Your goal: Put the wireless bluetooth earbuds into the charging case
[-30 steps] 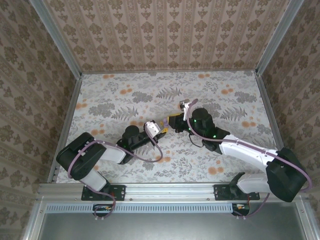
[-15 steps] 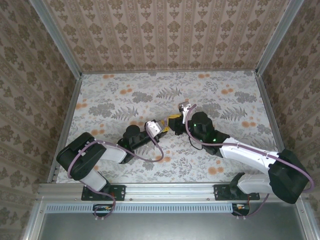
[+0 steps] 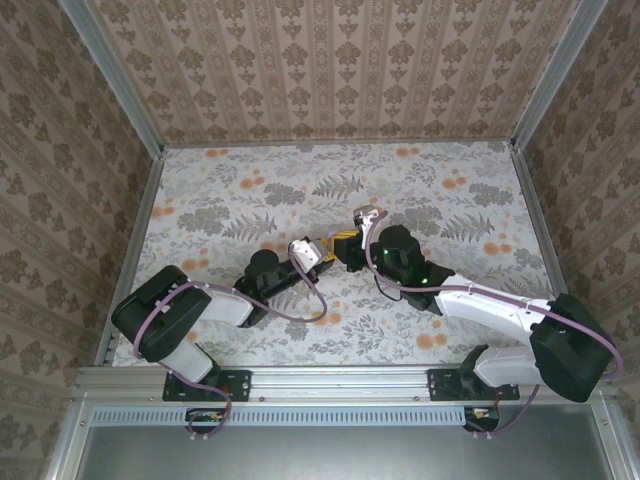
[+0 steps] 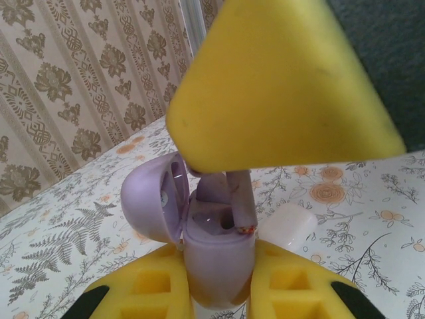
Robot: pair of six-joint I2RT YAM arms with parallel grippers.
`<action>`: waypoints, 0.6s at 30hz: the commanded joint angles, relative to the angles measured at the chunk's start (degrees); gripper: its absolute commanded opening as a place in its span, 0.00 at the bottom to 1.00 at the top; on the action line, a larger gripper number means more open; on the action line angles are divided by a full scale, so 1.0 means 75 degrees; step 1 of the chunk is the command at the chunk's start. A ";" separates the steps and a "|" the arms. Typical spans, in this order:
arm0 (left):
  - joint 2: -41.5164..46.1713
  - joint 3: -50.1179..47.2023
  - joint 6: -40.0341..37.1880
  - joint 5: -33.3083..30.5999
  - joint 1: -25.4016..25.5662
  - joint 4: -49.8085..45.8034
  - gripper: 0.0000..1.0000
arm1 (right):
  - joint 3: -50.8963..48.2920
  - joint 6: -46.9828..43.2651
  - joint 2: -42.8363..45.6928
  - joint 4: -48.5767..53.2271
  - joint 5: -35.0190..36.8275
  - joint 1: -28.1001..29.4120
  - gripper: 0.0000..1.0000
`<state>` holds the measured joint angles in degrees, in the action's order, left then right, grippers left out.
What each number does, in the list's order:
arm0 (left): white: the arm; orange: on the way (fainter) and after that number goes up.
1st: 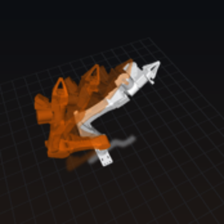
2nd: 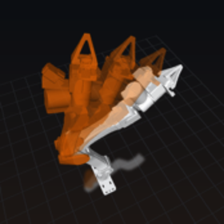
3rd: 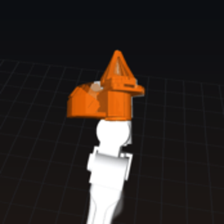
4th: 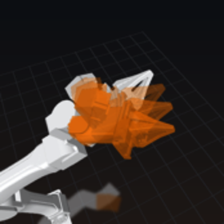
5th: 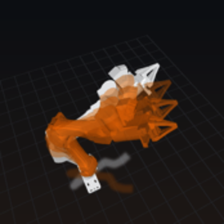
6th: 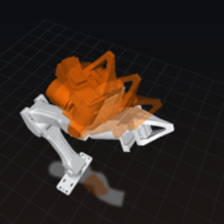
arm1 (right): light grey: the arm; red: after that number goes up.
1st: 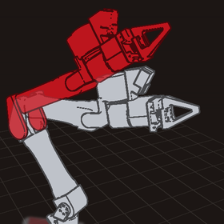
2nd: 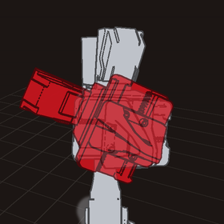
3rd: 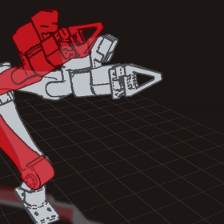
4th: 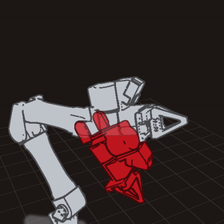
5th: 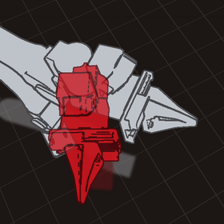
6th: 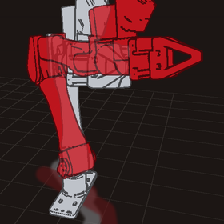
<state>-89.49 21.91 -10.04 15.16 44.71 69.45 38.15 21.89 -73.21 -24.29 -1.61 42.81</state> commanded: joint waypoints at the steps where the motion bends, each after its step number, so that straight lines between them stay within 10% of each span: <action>1: 0.0229 0.0184 0.0208 -0.0005 0.0068 0.0311 0.02 | 0.0063 -0.0160 -0.0128 -0.0254 0.0186 0.0063 0.18; 18: 0.0398 0.0196 0.0284 0.0017 0.0071 0.0316 0.02 | 0.0005 0.0100 -0.0240 -0.0282 0.1011 0.0154 0.18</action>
<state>-88.64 21.91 -9.41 15.00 44.73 68.77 38.17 21.63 -74.28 -25.63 3.14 43.46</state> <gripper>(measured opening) 0.177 0.179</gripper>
